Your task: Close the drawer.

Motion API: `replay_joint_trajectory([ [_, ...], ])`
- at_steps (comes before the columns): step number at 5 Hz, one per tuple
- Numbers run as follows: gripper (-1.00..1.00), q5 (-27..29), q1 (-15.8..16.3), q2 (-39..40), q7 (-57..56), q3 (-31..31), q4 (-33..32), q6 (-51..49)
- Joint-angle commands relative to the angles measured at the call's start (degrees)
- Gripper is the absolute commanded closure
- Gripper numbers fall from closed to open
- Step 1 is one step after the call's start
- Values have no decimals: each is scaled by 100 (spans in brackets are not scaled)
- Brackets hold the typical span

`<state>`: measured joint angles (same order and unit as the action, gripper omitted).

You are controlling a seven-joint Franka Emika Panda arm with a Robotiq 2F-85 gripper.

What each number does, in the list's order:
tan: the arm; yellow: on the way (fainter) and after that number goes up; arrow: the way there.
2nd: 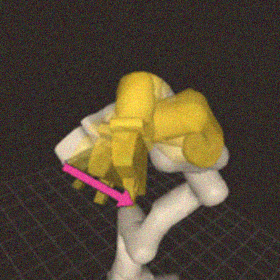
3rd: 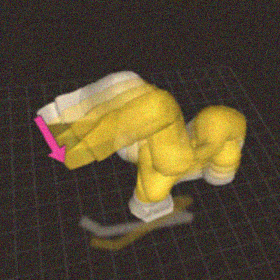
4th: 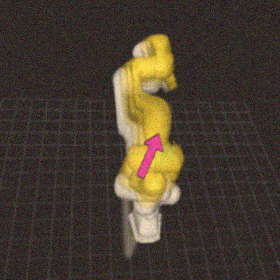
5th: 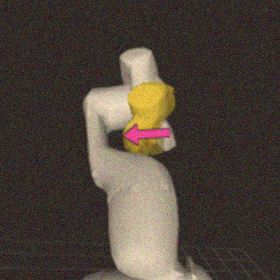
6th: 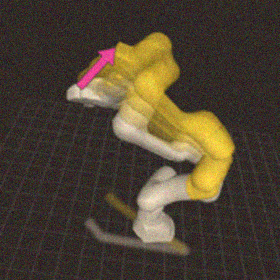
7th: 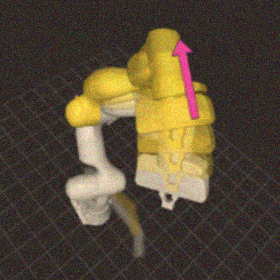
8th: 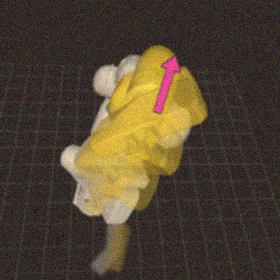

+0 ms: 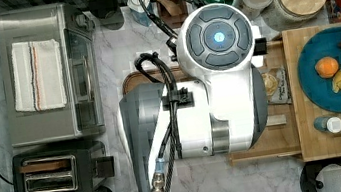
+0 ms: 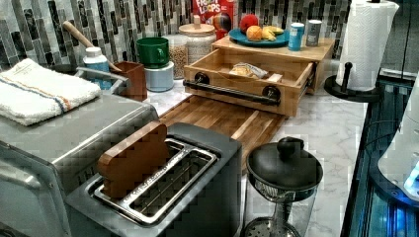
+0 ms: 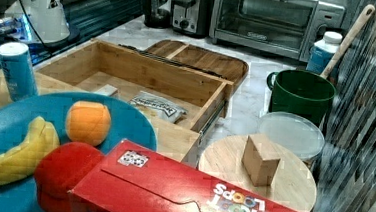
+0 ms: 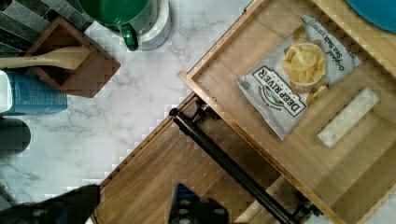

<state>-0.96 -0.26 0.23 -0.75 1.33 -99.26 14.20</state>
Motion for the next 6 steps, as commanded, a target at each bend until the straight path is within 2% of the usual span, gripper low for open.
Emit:
replay_joint_trajectory([
  [1,-100,-1,2,3,-10,1,3,2],
  [2,-100,-1,7,3,-10,6,2,2],
  [3,-100,-268,69,0,-259,-26,-51,37],
  [4,-100,-11,165,-59,-608,-157,-347,369],
  [6,-100,170,535,-191,-1057,-509,-1383,1600],
])
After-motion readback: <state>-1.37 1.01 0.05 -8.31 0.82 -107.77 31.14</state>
